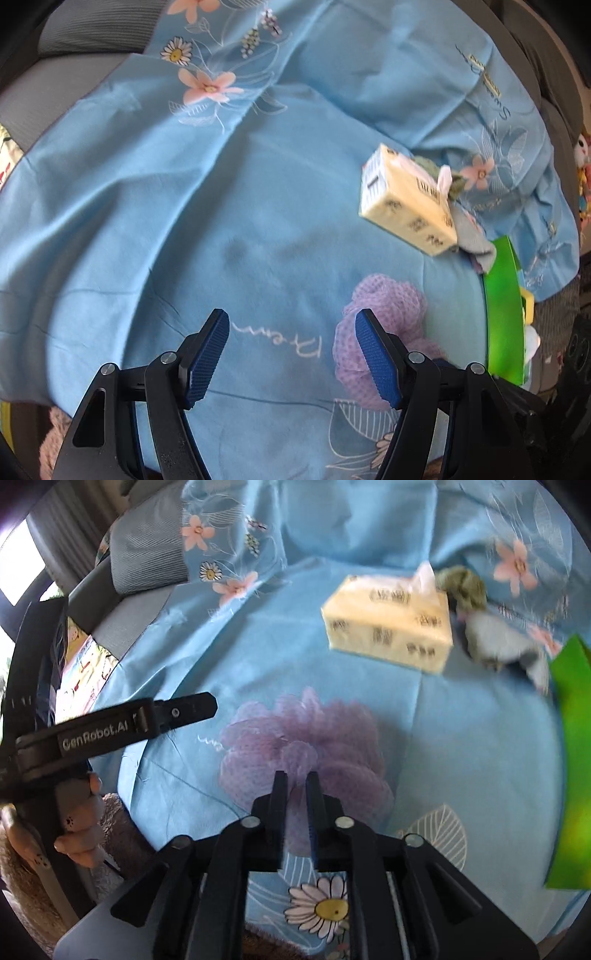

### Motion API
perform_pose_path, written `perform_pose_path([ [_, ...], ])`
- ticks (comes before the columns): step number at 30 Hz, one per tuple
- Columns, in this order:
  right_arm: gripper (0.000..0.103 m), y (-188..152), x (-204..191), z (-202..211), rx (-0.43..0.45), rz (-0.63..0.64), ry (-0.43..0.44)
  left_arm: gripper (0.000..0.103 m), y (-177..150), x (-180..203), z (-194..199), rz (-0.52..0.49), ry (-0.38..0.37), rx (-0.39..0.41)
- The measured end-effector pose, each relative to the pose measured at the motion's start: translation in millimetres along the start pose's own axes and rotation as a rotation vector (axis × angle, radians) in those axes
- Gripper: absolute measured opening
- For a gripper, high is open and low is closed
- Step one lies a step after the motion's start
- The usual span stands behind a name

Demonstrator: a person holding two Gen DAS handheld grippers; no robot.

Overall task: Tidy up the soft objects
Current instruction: 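Lift the bath puff with the right gripper and carry it over the box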

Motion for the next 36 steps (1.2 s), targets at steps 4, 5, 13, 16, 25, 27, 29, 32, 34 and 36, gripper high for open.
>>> perform_pose_path([
  [4,0.071,1,14,20,0.086,-0.090,-0.002,0.071,-15,12,-5,-0.037,-0.011,-0.029],
  [5,0.070,1,15,25,0.100,-0.112,0.002,0.072,-19,16,-7,-0.047,-0.014,-0.036],
  [13,0.070,-8,38,0,0.091,-0.340,0.131,0.071,-38,40,-15,-0.115,-0.004,-0.028],
  [16,0.045,-15,40,-15,0.074,-0.404,0.187,0.052,-45,55,-15,-0.144,-0.044,-0.034],
  [25,0.011,-8,46,21,0.190,-0.432,0.231,0.033,-38,114,10,-0.252,-0.129,0.054],
  [27,0.011,0,54,46,0.252,-0.441,0.228,0.033,-31,136,23,-0.279,-0.167,0.085],
  [29,0.011,9,62,71,0.312,-0.442,0.211,0.033,-25,160,36,-0.313,-0.205,0.118],
  [32,0.011,21,77,111,0.407,-0.431,0.154,0.033,-19,198,52,-0.364,-0.262,0.156],
  [34,0.011,28,89,139,0.474,-0.425,0.103,0.033,-15,226,61,-0.399,-0.293,0.179],
  [36,0.011,33,104,167,0.537,-0.429,0.061,0.033,-12,253,70,-0.438,-0.323,0.206],
])
Point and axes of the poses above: each gripper's, at about its wrist camera, not at the fingertips, and z roughly against the way its jaws point, x to its right, y to its top, the point moved 10 cm from there along -z, roughly the way its jaws point, and after that the axes turned 15 degrees about y, right-handed, at the moved point
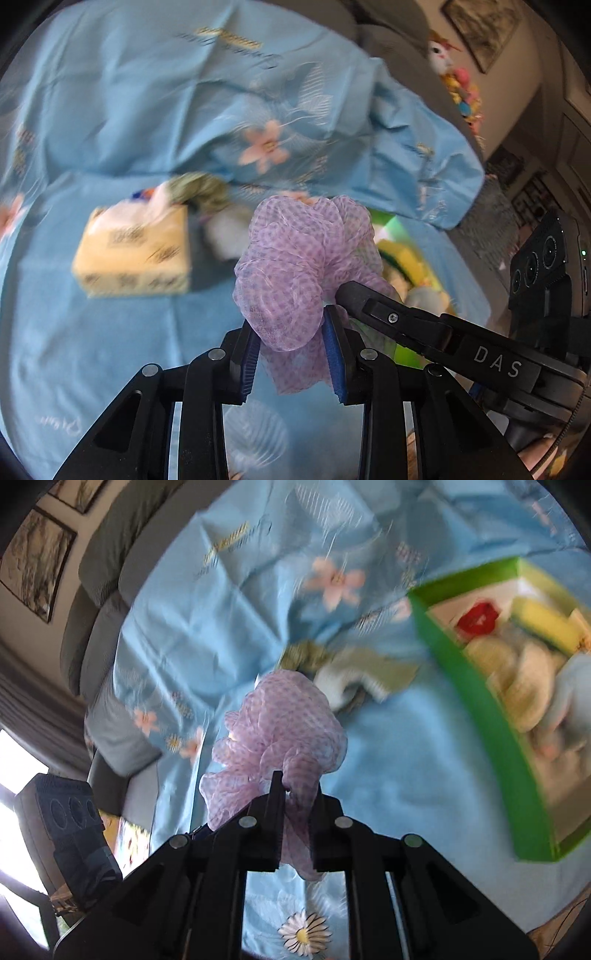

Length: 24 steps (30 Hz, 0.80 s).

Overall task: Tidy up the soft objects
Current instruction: 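Lift the bath puff with the right gripper and carry it over the box, then lower the bath puff into the box and open the right gripper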

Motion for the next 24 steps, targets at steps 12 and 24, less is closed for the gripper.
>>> perform_pose_path([
  [12,0.011,76,69,75,0.216,-0.069,-0.128,0.033,35,114,-48,-0.144,-0.164,-0.030],
  [24,0.013,80,151,74,0.158,-0.177,-0.286,0.033,9,144,-109,-0.156,-0.147,-0.180],
])
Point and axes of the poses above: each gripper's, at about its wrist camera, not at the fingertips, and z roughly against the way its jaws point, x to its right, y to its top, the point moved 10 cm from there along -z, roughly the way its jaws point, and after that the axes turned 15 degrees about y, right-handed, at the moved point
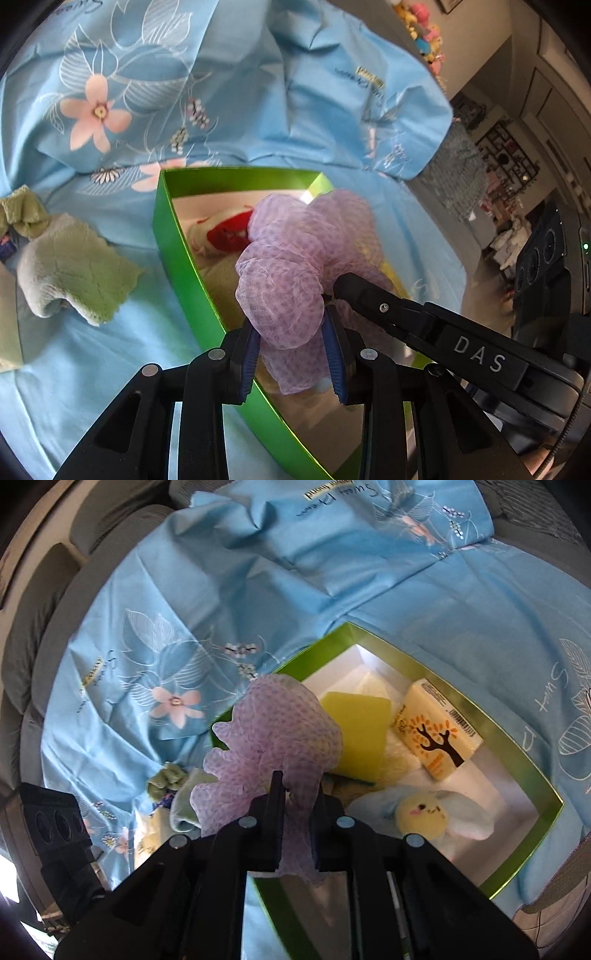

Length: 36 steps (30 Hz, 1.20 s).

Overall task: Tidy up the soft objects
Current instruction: 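Lower the bath puff into the box and open the right gripper, then move the right gripper to the grey-green towel with pink patch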

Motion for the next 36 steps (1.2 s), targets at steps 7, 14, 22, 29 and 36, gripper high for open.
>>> perform_pose_path([
  [7,0.012,2,13,-6,-0.001,-0.004,-0.053,0.033,1,0,-7,0.015,0.019,-0.009],
  [14,0.064,10,7,12,0.061,0.004,-0.050,0.044,7,-11,24,0.069,-0.028,0.003],
  [22,0.084,20,-32,41,0.137,0.073,-0.002,0.073,14,-60,83,0.156,-0.010,0.107],
  [29,0.092,8,-90,26,0.099,0.145,0.097,0.074,-5,-156,119,0.280,0.181,0.154],
  [36,0.095,-32,-147,-49,-0.072,0.208,0.159,0.074,-56,-247,133,0.437,0.299,0.119],
])
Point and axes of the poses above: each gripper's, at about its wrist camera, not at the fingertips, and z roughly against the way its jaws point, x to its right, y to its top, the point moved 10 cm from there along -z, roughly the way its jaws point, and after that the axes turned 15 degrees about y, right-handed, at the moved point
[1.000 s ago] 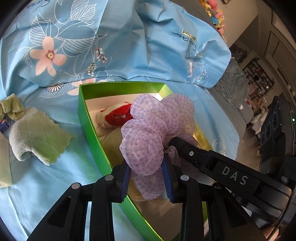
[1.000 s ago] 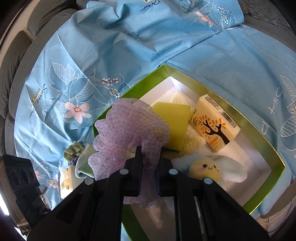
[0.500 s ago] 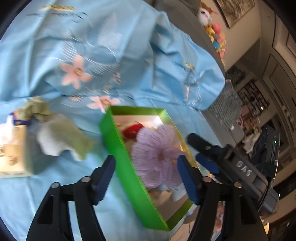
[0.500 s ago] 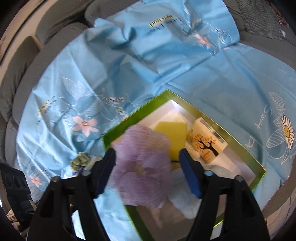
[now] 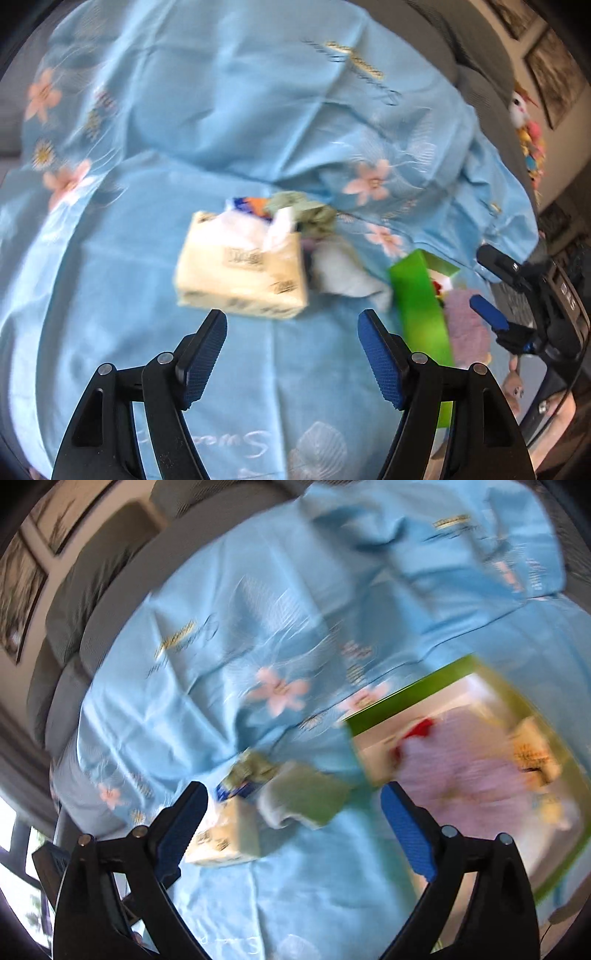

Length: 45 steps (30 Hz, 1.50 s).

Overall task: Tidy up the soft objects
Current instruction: 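Move the right gripper to the grey-green towel with pink patch, then close the right gripper on the grey-green towel and lift it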

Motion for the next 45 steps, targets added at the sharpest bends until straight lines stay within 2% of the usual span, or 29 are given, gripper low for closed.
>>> perform_pose_path([
  [2,0.095,-10,-6,-28,-0.056,0.014,-0.018,0.074,-8,-23,-5,0.036,0.030,-0.015],
  [5,0.090,-23,-8,-69,-0.116,0.074,-0.101,0.074,-21,-48,-11,0.064,0.067,-0.044],
  [8,0.077,-38,-1,-104,-0.186,0.112,-0.167,0.074,-33,-64,-14,0.089,0.074,-0.066],
  [10,0.063,-46,5,-122,-0.232,0.134,-0.199,0.074,-40,-74,-15,0.100,0.080,-0.079],
  [11,0.060,-50,10,-128,-0.249,0.151,-0.224,0.074,-42,-76,-14,0.100,0.085,-0.082],
  [12,0.048,-53,14,-132,-0.260,0.166,-0.249,0.074,-45,-79,-14,0.101,0.093,-0.082],
  [13,0.028,-57,21,-135,-0.274,0.183,-0.281,0.074,-48,-82,-13,0.099,0.099,-0.082],
  [15,0.014,-63,28,-134,-0.292,0.189,-0.299,0.074,-51,-84,-11,0.099,0.102,-0.083],
  [19,0.012,-65,18,-103,-0.263,0.186,-0.231,0.074,-58,-86,-8,0.087,0.114,-0.079],
  [24,0.013,-76,-30,-50,-0.240,0.213,-0.045,0.074,-64,-85,1,0.063,0.131,-0.057],
  [26,0.013,-87,-44,-31,-0.246,0.234,-0.002,0.074,-66,-86,5,0.058,0.131,-0.049],
  [29,0.013,-116,-62,-16,-0.298,0.249,0.060,0.074,-70,-88,10,0.061,0.133,-0.046],
  [33,0.013,-172,-67,-15,-0.435,0.231,0.132,0.074,-77,-92,15,0.060,0.128,-0.047],
  [36,0.015,-210,-66,-25,-0.528,0.228,0.149,0.074,-83,-94,14,0.059,0.131,-0.057],
  [38,0.016,-226,-58,-35,-0.568,0.208,0.125,0.074,-89,-94,12,0.055,0.127,-0.071],
  [42,0.017,-228,-43,-49,-0.556,0.185,0.067,0.074,-102,-88,5,0.031,0.120,-0.096],
  [44,0.025,-224,-38,-53,-0.539,0.179,0.044,0.074,-110,-82,-1,0.008,0.113,-0.115],
  [45,0.037,-223,-34,-54,-0.533,0.177,0.025,0.074,-113,-79,-4,0.001,0.109,-0.124],
])
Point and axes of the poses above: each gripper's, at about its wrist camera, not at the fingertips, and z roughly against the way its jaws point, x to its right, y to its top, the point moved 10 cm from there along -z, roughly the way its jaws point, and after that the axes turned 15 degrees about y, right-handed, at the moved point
